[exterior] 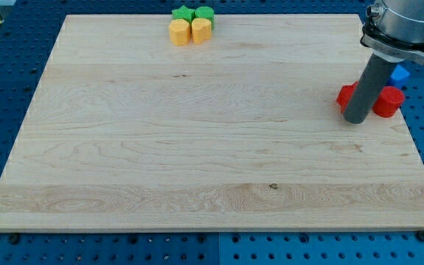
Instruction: Push the blue cube to the top of the red circle
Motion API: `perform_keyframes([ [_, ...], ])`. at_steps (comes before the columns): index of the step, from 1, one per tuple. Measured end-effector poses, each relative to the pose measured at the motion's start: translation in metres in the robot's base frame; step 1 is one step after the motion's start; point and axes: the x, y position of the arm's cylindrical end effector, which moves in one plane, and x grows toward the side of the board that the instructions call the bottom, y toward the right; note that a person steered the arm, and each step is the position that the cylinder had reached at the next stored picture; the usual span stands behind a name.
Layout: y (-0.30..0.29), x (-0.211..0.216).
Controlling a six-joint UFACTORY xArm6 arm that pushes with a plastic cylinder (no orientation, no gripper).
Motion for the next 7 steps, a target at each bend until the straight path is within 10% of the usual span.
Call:
perform_keyframes([
  [2,-0.103,-0.003],
  [3,-0.15,-0.078],
  [7,0.068,-0.218],
])
